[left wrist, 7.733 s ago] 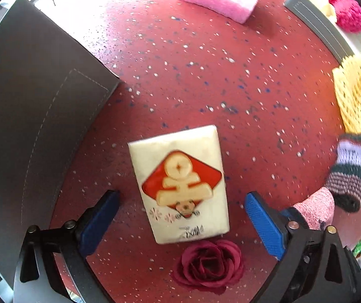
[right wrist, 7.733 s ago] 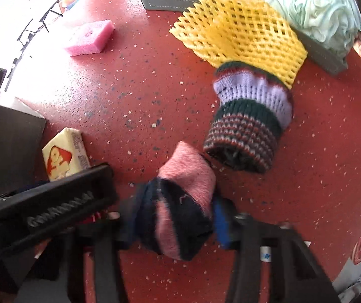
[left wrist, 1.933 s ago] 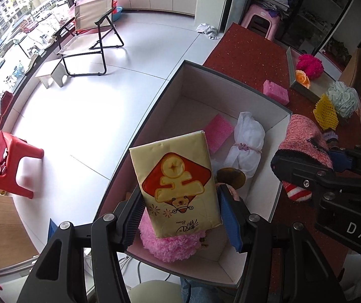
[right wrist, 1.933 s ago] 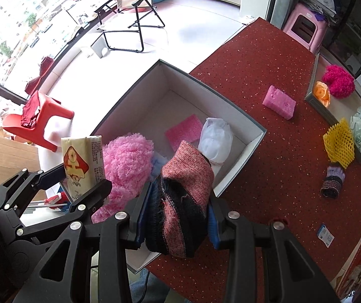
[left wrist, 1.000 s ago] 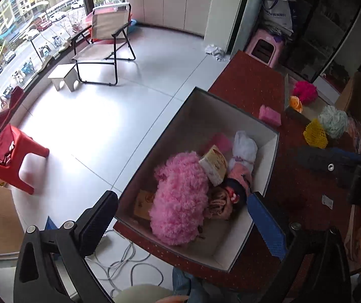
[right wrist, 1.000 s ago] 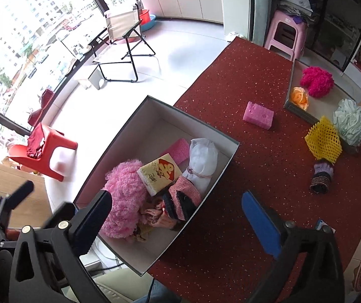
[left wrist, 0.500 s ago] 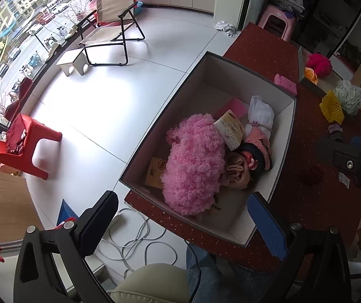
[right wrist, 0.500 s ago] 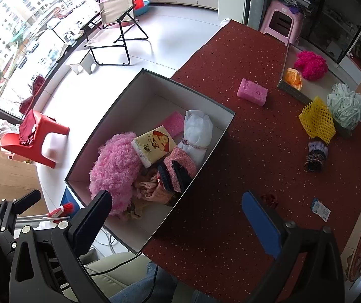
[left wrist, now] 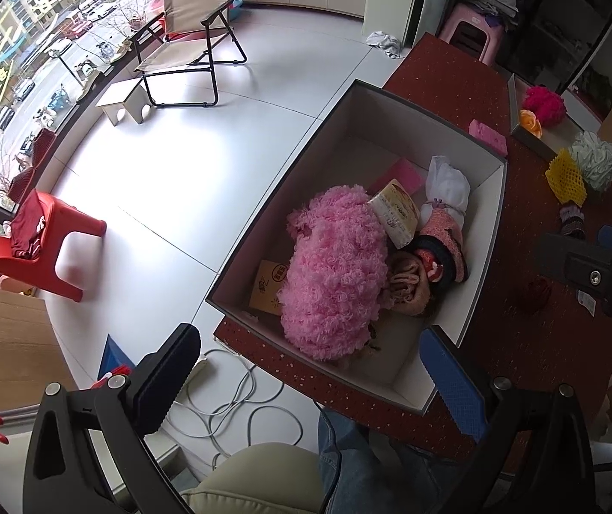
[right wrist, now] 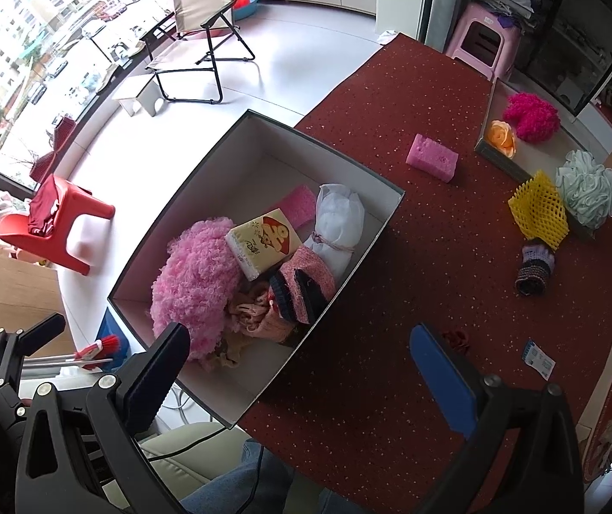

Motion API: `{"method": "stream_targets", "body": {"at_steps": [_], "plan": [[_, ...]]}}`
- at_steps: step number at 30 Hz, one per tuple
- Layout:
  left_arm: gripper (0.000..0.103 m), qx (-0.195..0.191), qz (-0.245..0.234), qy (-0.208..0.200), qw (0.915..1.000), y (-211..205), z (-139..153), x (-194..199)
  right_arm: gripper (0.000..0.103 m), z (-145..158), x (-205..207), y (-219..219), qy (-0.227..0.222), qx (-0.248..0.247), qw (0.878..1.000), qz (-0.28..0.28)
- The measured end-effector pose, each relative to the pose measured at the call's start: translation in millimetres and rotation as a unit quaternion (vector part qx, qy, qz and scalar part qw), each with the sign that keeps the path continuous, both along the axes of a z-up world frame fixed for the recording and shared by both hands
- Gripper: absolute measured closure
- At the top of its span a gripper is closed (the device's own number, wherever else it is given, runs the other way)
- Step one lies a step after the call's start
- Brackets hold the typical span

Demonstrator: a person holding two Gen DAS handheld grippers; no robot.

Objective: Organize soft objects

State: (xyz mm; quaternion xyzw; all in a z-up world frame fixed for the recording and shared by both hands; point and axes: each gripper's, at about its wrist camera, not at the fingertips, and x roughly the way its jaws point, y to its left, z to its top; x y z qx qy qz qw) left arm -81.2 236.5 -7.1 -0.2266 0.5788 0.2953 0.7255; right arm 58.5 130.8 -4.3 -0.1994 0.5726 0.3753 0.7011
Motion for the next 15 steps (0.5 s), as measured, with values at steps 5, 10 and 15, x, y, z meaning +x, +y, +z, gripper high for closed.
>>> {"method": "stream_targets", "body": {"at_steps": [5,10,15], "plan": [[0.000,-0.002,0.003,0.003,1.0000,2.0,-1.9,-2.0,0.000,-0.8,-1.5,2.3,0.001,-0.003,1.000,0.004],[0.000,-0.002,0.003,0.003,1.0000,3.5,-1.4,-1.4,0.000,0.0,-0.8,3.1,0.000,-0.004,1.000,0.004],[0.000,0.001,0.001,0.003,1.0000,3.3,0.4,1.9,0.000,1.2,0.4,3.1,-0.003,-0.005,1.000,0.004]]}}
